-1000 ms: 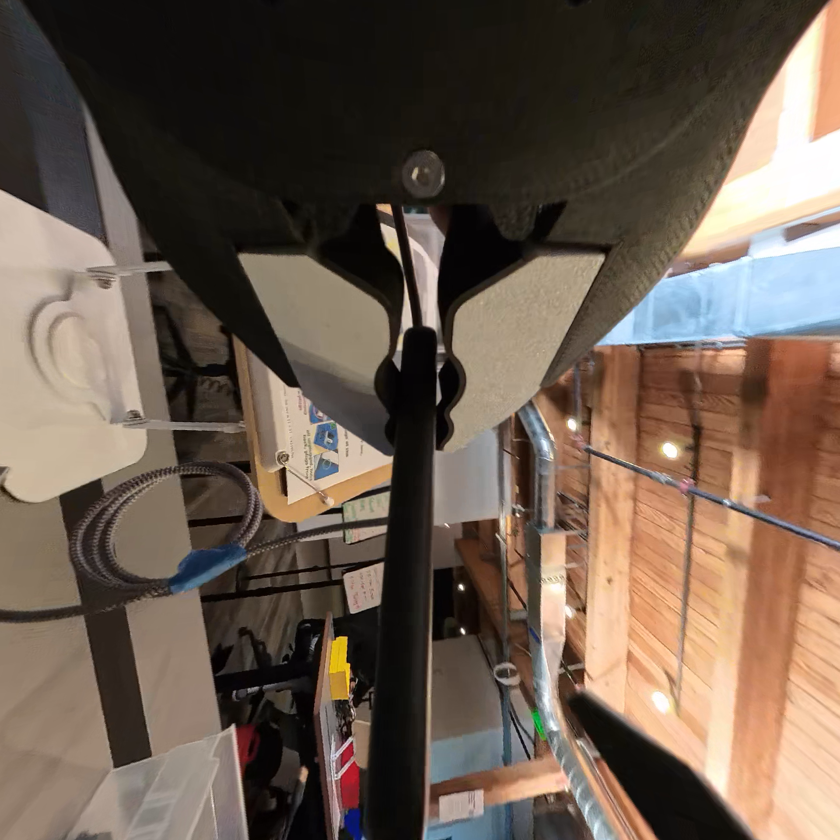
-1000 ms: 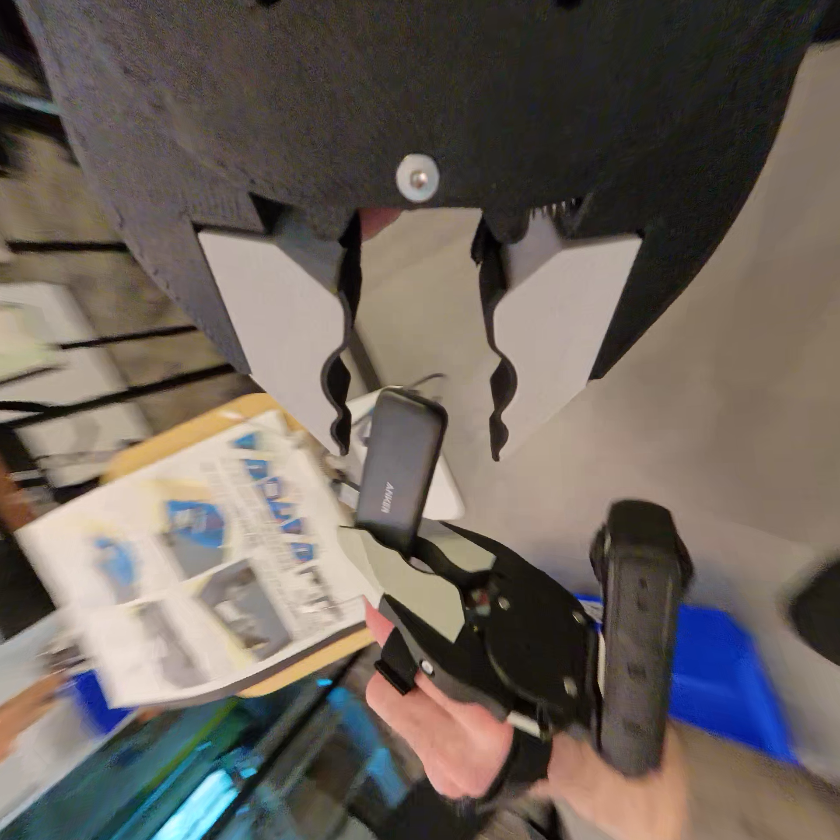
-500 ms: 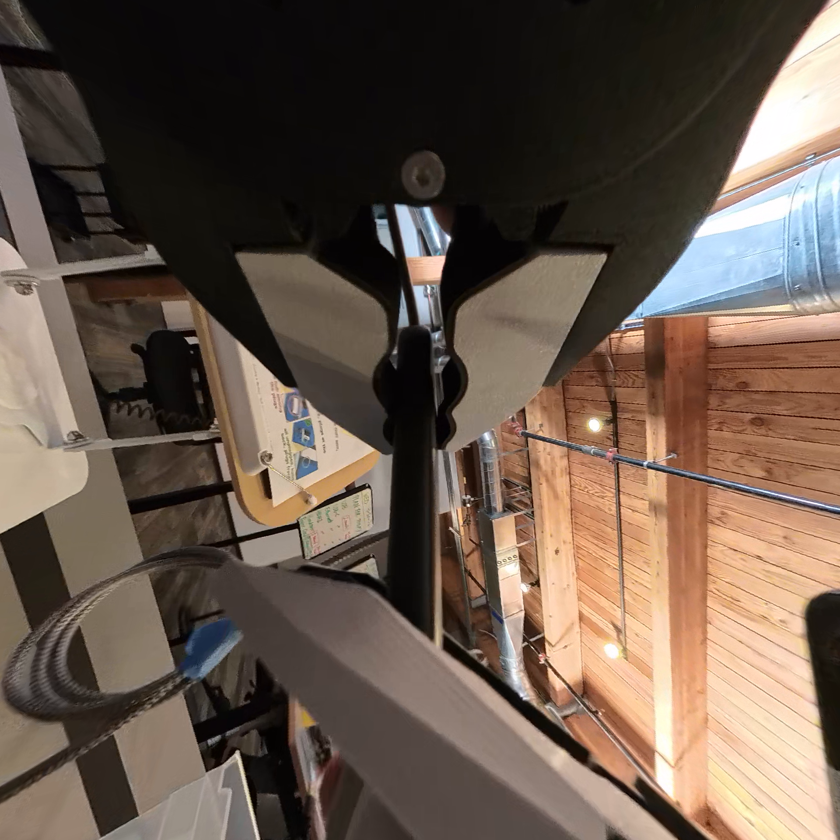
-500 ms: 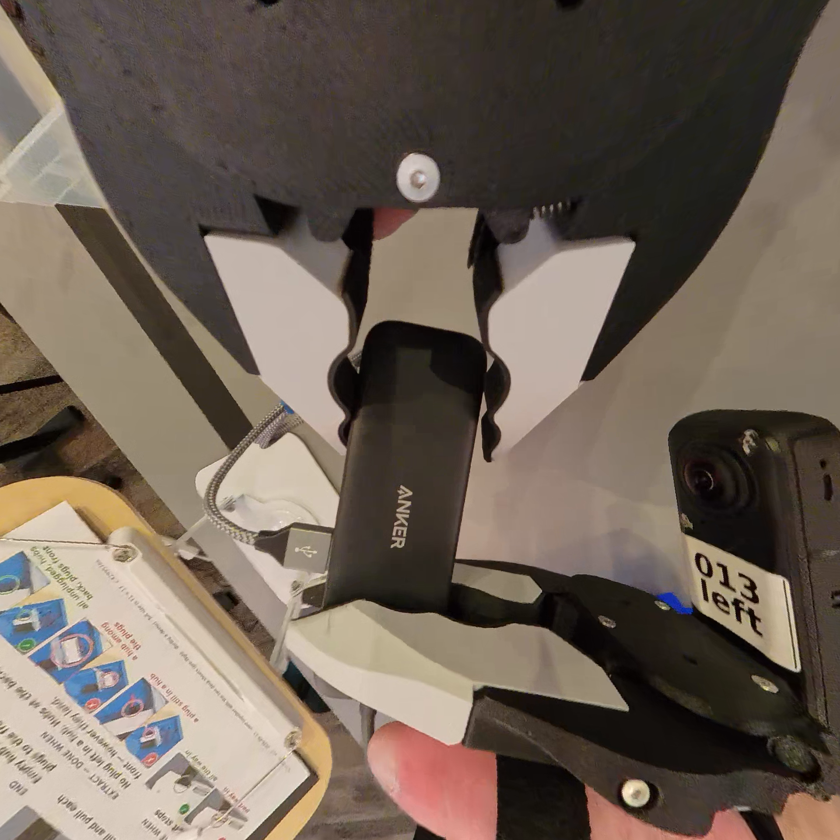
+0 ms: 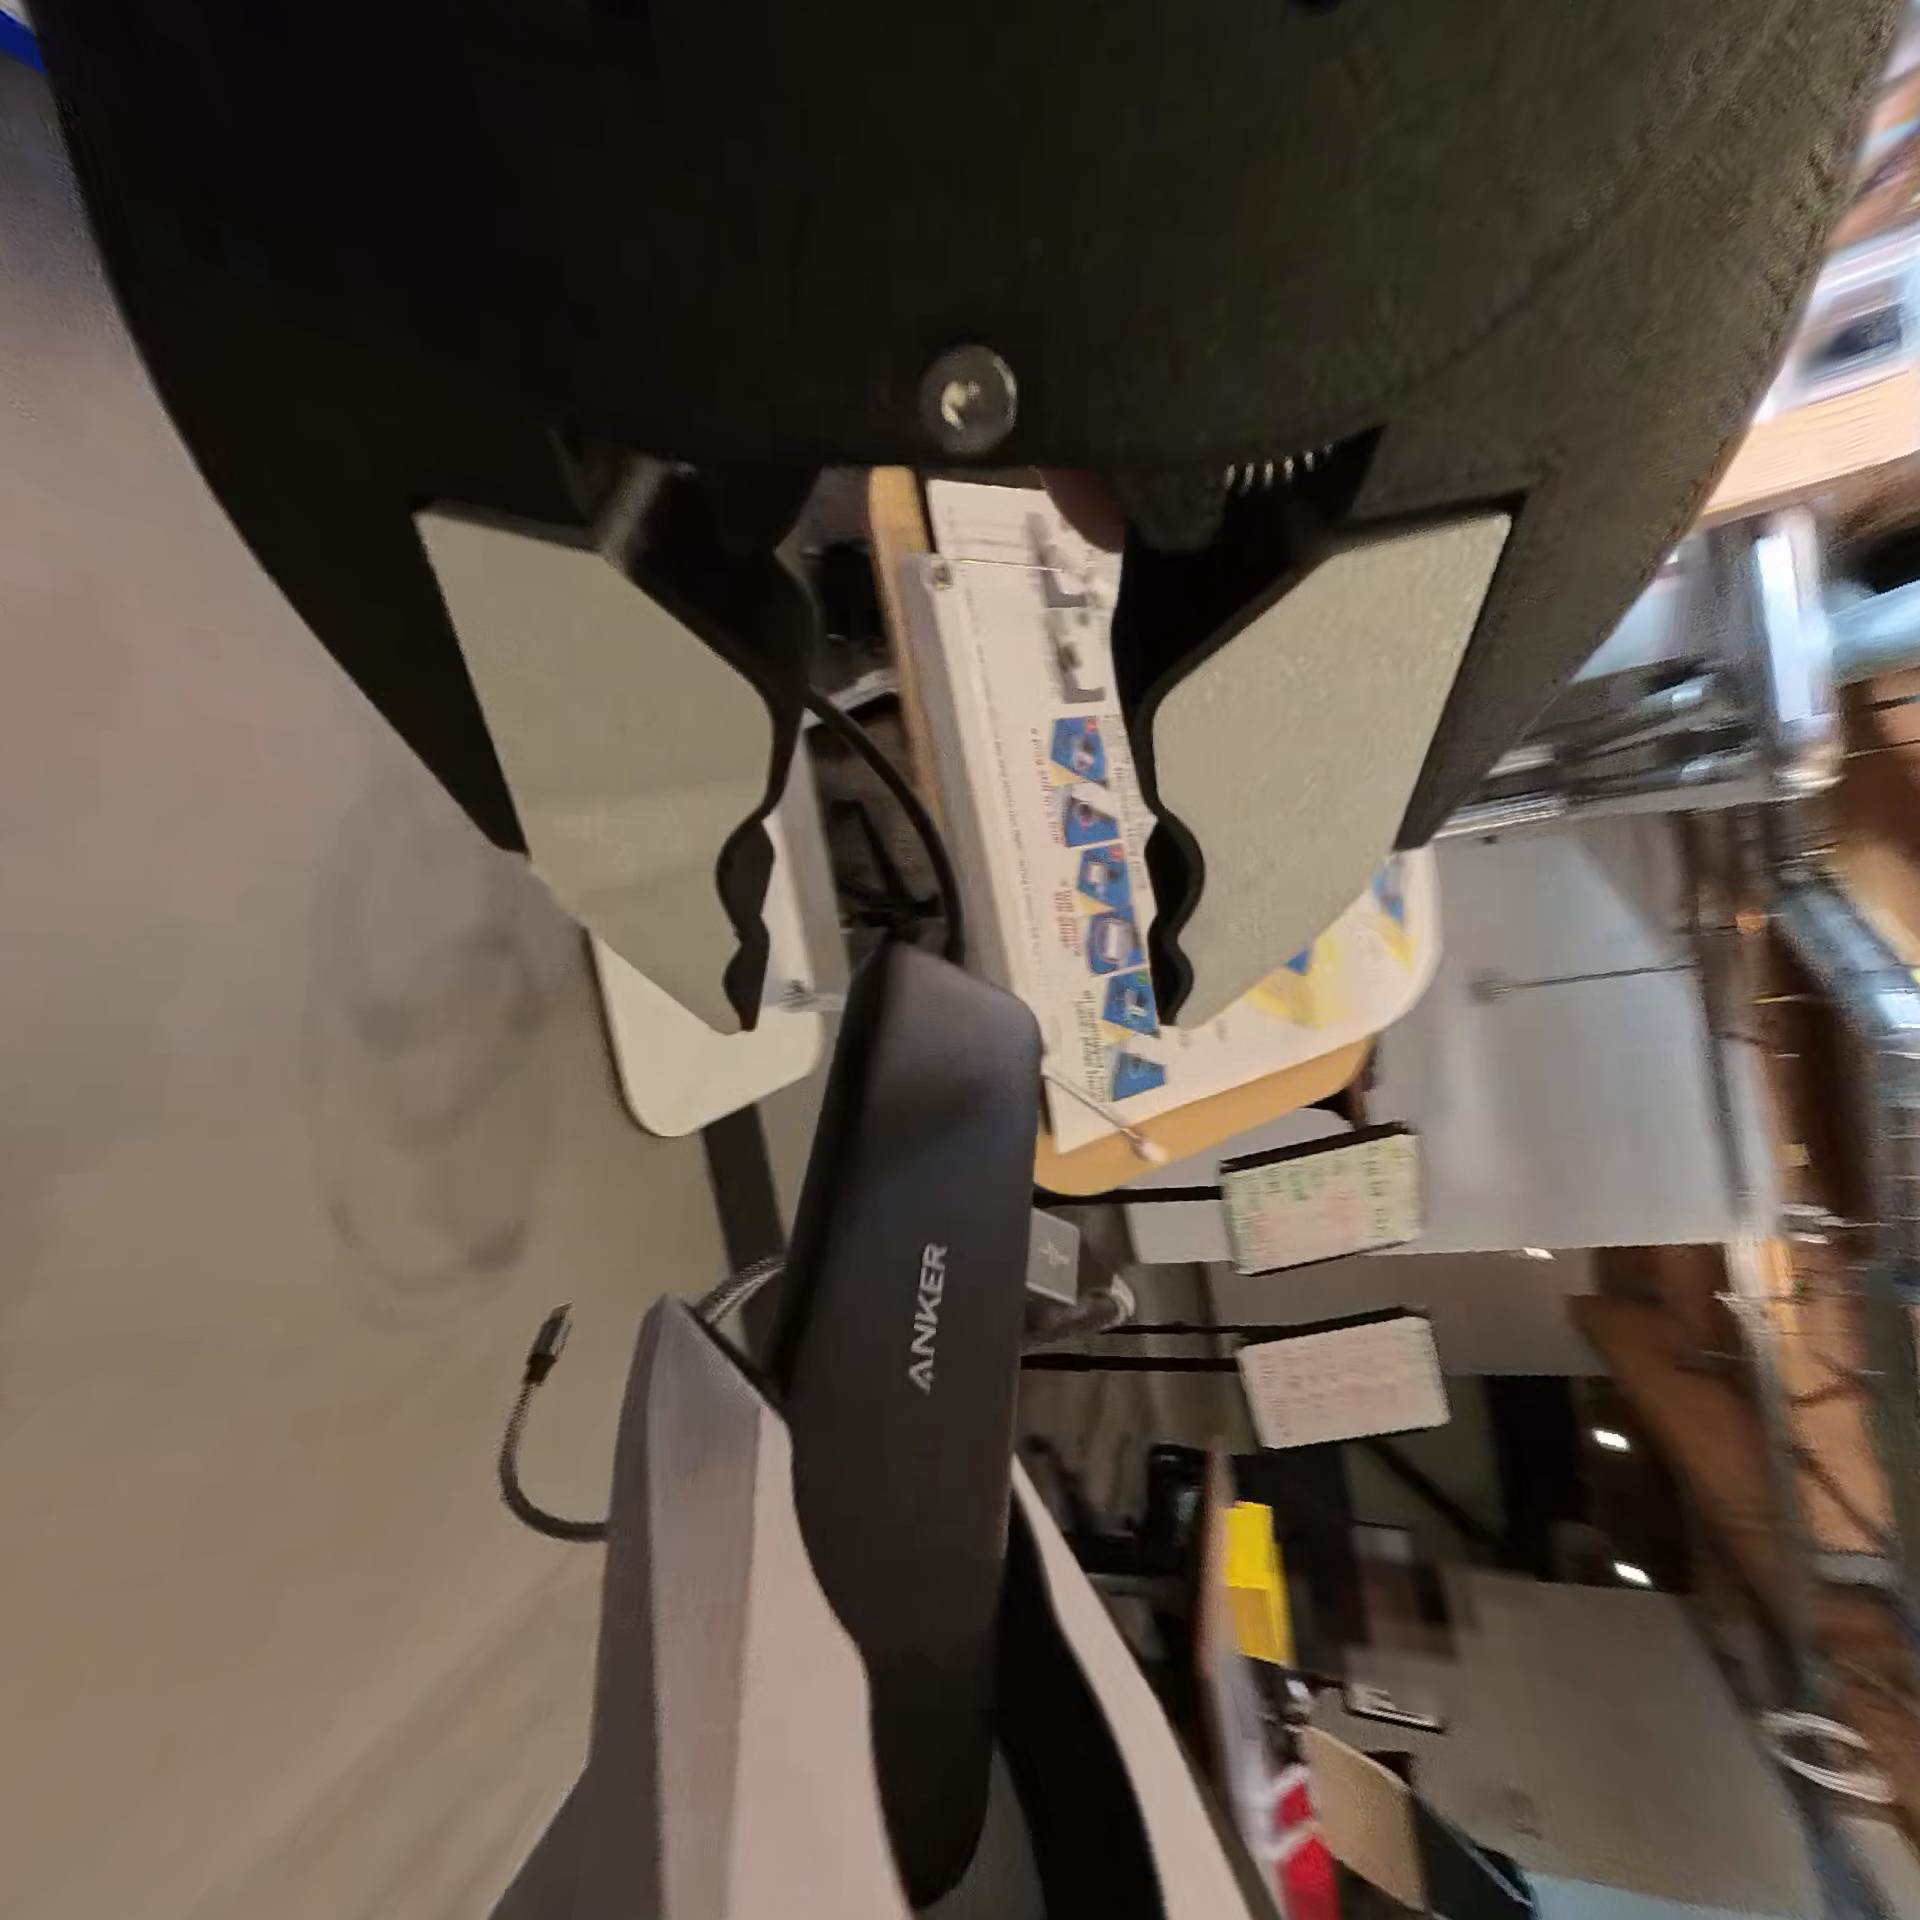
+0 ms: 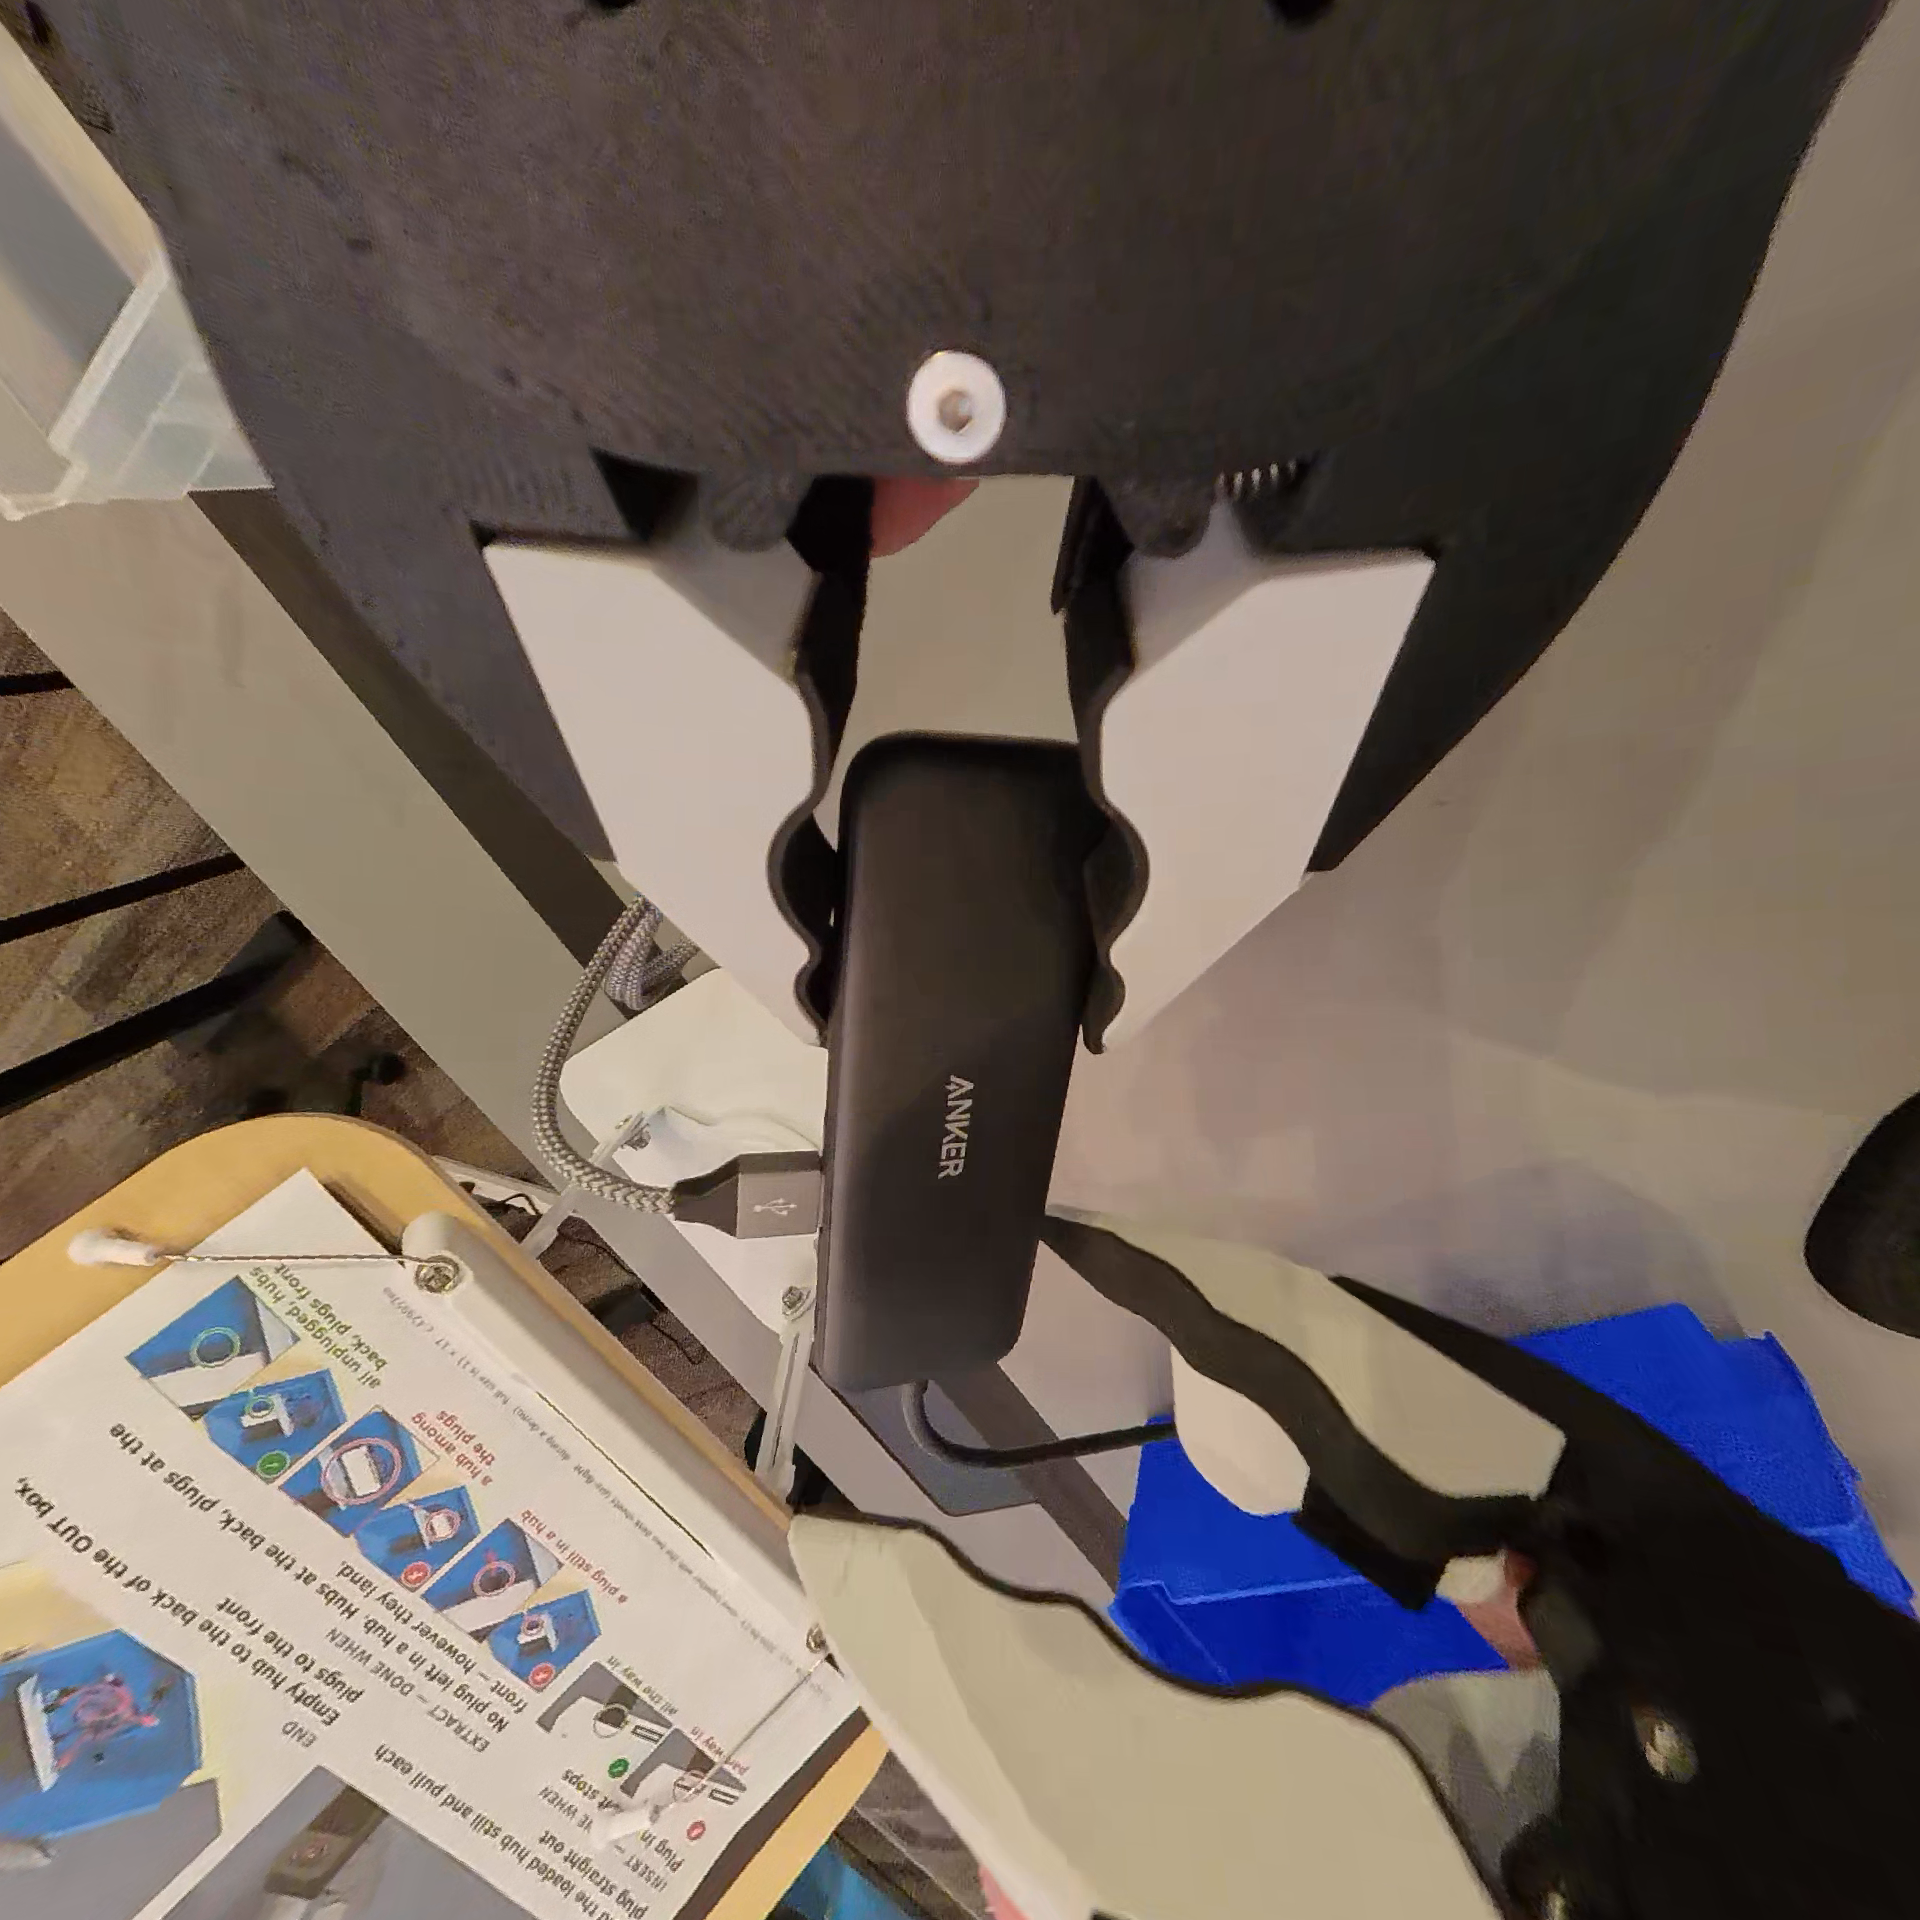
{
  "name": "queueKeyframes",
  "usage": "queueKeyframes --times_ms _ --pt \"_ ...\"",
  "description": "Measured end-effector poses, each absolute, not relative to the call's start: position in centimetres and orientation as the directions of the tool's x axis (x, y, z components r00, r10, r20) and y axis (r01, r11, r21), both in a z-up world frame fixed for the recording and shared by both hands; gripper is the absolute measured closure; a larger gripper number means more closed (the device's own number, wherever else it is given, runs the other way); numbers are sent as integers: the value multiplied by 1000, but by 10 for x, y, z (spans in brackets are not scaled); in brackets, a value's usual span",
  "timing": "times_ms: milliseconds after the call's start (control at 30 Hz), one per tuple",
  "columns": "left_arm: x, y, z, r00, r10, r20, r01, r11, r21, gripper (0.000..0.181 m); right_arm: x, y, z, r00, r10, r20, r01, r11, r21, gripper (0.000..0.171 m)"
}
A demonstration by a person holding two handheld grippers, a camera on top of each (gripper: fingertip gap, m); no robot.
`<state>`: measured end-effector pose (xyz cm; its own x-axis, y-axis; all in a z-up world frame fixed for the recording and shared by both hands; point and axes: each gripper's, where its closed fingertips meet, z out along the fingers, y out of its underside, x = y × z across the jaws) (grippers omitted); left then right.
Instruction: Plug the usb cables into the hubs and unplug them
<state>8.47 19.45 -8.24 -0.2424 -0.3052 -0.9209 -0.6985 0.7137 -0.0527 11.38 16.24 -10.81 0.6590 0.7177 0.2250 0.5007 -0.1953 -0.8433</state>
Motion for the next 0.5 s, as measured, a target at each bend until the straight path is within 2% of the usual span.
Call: queueKeyframes --times_ms 33,100,200,400,500 --pt "83 195 -83 -249 -369 -895 -710 699 -91 107 113 161 -108 663 715 223 493 -192 -849 128" --pt "83 194 -83 -266 -436 -860 -705 697 -135 101 109 157 -106 665 718 206 472 -191 -860 128" --pt "84 195 -89 -334 -454 -826 -691 714 -112 102 99 147 -104 653 736 182 452 -185 -873 128" --pt "77 177 -110 -515 -517 -684 -658 750 -71 128 88 133 -105 610 763 215 492 -151 -858 128" --pt "76 174 -113 -538 -536 -651 -659 749 -72 129 87 130 -106 605 763 227 502 -145 -853 128"
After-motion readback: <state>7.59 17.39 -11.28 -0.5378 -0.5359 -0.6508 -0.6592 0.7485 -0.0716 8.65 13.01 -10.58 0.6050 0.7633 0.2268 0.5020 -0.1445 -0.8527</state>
